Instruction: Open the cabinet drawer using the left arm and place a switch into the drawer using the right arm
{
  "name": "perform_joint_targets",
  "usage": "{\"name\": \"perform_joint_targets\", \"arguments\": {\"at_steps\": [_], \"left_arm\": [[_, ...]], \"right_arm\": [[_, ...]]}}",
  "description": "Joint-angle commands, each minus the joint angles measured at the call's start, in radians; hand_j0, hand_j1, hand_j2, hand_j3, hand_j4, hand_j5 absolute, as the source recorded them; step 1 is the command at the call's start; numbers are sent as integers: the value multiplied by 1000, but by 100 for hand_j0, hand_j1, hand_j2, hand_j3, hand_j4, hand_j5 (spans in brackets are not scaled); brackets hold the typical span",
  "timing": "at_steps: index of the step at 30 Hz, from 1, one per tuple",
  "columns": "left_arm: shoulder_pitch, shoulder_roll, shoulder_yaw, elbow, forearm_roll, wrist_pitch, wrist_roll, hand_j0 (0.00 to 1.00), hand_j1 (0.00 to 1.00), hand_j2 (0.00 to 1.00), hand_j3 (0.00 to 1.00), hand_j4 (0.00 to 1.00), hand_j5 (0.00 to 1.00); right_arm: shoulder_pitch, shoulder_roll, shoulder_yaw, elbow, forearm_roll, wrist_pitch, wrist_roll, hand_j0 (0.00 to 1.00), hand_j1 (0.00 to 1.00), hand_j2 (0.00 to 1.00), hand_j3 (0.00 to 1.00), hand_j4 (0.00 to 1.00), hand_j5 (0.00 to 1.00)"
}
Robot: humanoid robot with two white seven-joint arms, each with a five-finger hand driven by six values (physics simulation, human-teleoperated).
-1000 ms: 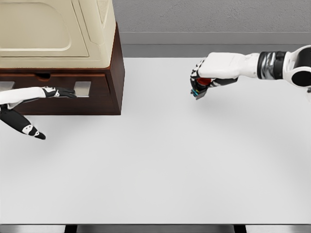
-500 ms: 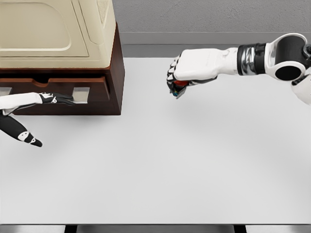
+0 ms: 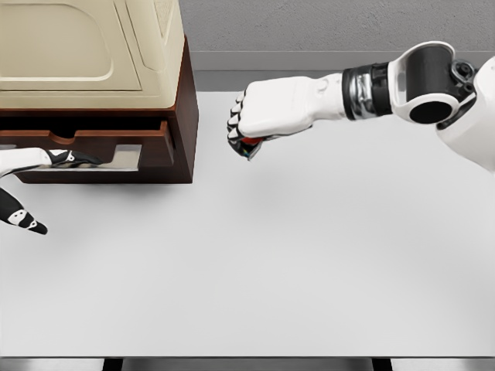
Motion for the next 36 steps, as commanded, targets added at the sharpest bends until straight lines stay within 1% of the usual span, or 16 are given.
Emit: {"name": "perform_joint_targets", "arguments": {"at_steps": [1,5,7,10,12,16,19,22,26,30,34,36], "left_arm": [[1,22,1,0,-10,-1,0,100,100,100,100,100,100],[4,34,-1,-1,9,-1,0,100,100,100,100,100,100],[24,34,1,-1,15,-2,0,100,100,100,100,100,100],[26,35,1,-1,19,-4,0,100,100,100,100,100,100],[38,55,-1,-1,27,-6,0,100,100,100,100,100,100],[40,63,-1,-3,44,-6,0,100,100,100,100,100,100],[44,77,-1,-3,55,-7,0,100,100,100,100,100,100],[67,94,-1,-3,61,-29,0,100,100,100,100,100,100],[70,114,-2,-3,64,-30,0,100,100,100,100,100,100],[78,114,-2,-3,70,-36,0,100,100,100,100,100,100],[98,112,-2,-3,108,-36,0,100,100,100,100,100,100],[104,112,-2,-3,136,-36,0,100,100,100,100,100,100]], "right_arm": [[0,14,16,-5,-23,2,-1,47,47,47,47,47,47],[-14,14,23,-40,-48,2,-1,47,47,47,47,47,47],[-15,14,28,-42,-74,2,-1,47,47,47,47,47,47],[-18,19,27,-42,-104,2,-1,47,47,47,47,47,47],[-29,38,27,-42,-120,2,-1,47,47,47,47,47,47],[-37,41,27,-43,-137,2,-1,47,47,47,47,47,47],[-41,53,27,-42,-141,4,-1,46,46,46,46,46,46],[-58,76,27,-42,-143,23,-1,47,47,47,47,47,47],[-60,80,27,-42,-143,38,-1,47,47,47,47,47,47],[-61,80,27,-43,-150,38,-1,47,47,47,47,47,47],[-68,82,27,-43,-155,41,-1,47,47,47,47,47,47],[-68,84,27,-43,-156,59,-1,47,47,47,47,47,47]]}}
